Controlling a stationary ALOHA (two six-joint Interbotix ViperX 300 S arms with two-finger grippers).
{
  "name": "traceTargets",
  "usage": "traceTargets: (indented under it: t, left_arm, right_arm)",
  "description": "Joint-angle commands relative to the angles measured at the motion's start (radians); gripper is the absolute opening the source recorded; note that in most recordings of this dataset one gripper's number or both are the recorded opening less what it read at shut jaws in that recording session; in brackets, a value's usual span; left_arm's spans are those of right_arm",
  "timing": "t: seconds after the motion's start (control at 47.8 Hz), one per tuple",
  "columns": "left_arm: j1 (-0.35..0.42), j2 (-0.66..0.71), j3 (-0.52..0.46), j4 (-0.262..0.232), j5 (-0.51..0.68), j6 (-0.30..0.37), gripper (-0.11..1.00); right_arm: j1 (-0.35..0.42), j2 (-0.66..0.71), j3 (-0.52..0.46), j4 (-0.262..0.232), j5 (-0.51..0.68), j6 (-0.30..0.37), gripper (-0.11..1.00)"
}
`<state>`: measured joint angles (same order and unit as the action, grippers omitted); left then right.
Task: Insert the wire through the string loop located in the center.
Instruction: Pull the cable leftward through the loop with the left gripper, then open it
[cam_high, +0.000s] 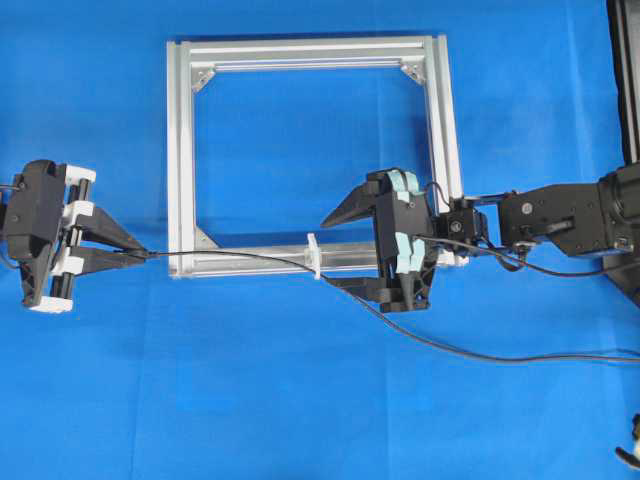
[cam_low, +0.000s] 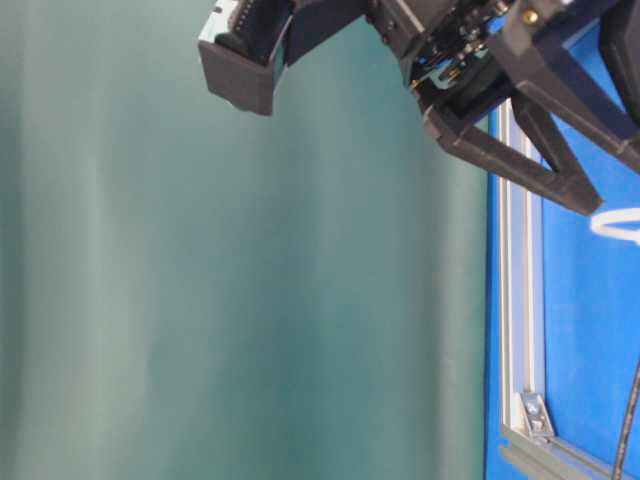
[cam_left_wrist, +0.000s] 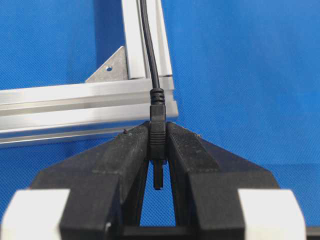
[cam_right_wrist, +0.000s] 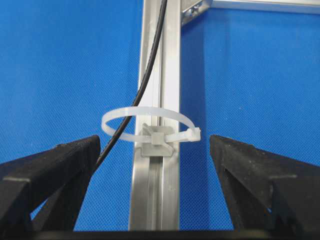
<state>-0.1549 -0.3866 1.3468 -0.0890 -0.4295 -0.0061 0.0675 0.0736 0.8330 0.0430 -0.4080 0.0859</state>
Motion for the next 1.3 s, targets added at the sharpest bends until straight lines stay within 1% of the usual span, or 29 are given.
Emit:
traceTargets:
  t: [0.0,0.188,0.23,0.293,0.377,0.44,0.482,0.544,0.586,0.858,1.068,1.277]
  left_arm:
    - [0.011,-0.011,-0.005,0.003,-0.003,-0.002,0.09]
    - [0.017,-0.012,-0.002,0.003,0.003,-0.02,0.09]
    - [0.02,-0.012,-0.002,0.003,0.003,-0.025,0.12]
    - [0.02,-0.012,0.0,0.003,0.002,-0.029,0.27]
    - [0.02,-0.012,0.002,0.003,0.0,-0.028,0.54]
    - [0.021,-0.012,0.0,0.003,0.0,-0.02,0.72]
    - [0.026,-0.012,0.0,0.003,0.002,-0.02,0.82]
    - [0.029,-0.012,0.0,0.003,0.002,-0.02,0.91]
    - [0.031,-0.012,0.0,0.003,0.002,-0.021,0.93]
    - [0.032,-0.029,-0.015,0.003,0.008,-0.021,0.92]
    - [0.04,-0.112,-0.04,0.003,0.077,-0.017,0.92]
    - [0.054,-0.224,-0.041,0.003,0.129,-0.017,0.92]
  right_arm:
    - [0.0,-0.028,-0.014,0.002,-0.006,0.002,0.97]
    - [0.0,-0.037,-0.014,0.002,0.011,0.002,0.97]
    - [0.0,-0.037,-0.014,0.0,0.012,0.0,0.97]
    - [0.002,-0.037,-0.014,0.0,0.015,0.0,0.97]
    - [0.002,-0.037,-0.014,0.002,0.018,0.0,0.97]
    - [0.0,-0.037,-0.014,0.0,0.021,0.0,0.97]
    - [0.002,-0.037,-0.014,0.002,0.023,0.0,0.97]
    - [0.002,-0.037,-0.012,0.002,0.025,0.0,0.97]
    - [0.0,-0.037,-0.014,0.0,0.025,0.0,0.97]
    - [0.002,-0.055,-0.017,-0.002,0.04,-0.002,0.97]
    - [0.002,-0.132,-0.017,-0.002,0.104,0.0,0.97]
    - [0.002,-0.212,-0.017,-0.002,0.161,-0.002,0.97]
